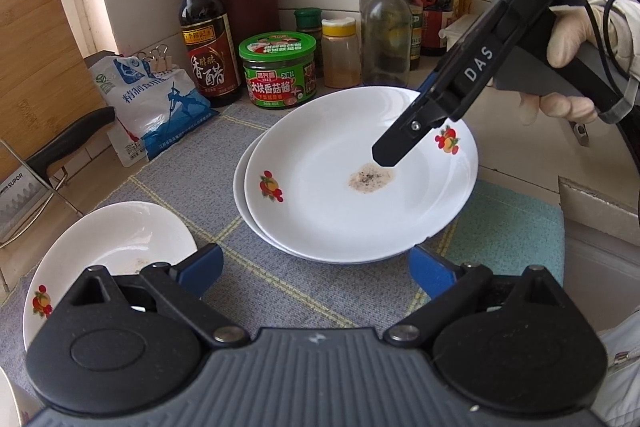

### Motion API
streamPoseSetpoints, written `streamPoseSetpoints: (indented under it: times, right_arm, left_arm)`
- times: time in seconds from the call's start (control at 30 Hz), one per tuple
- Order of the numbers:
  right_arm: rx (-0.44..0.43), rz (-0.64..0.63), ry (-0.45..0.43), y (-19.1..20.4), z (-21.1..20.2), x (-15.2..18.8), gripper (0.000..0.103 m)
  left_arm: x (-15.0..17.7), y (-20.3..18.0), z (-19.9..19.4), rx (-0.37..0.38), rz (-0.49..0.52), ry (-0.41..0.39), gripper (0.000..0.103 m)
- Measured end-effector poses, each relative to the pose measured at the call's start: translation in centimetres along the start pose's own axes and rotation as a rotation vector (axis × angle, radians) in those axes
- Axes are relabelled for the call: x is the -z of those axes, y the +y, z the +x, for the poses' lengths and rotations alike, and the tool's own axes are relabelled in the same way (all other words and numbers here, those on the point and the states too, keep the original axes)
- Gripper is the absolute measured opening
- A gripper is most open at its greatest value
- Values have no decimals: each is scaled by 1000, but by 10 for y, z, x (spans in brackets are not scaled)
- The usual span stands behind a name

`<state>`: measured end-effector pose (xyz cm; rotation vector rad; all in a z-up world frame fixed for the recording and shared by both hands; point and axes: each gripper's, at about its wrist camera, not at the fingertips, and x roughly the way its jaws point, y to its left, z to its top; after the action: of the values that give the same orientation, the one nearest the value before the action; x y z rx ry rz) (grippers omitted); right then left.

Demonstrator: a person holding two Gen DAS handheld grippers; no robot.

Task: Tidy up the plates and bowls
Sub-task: 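Lower the stained plate onto the flowered plate and open the right gripper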

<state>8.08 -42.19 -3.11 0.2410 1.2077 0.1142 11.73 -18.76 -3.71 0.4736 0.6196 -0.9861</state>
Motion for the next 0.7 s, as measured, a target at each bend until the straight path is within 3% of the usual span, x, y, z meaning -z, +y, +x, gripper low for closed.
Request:
streamPoseSetpoints:
  times: [0.33,0.6,0.7]
  right_arm:
    - [79,-27,3,5,0,5,103]
    - [162,-158,-93,31,-13,16,103]
    - [158,-182,-131,47,-16,19,103]
  left_arm:
    - [3,-1,-20,-49,-53,-19,99]
    - [14,2,-41,-136,-144,-23,100]
    - [24,9,-49,-176,-210,-4,100]
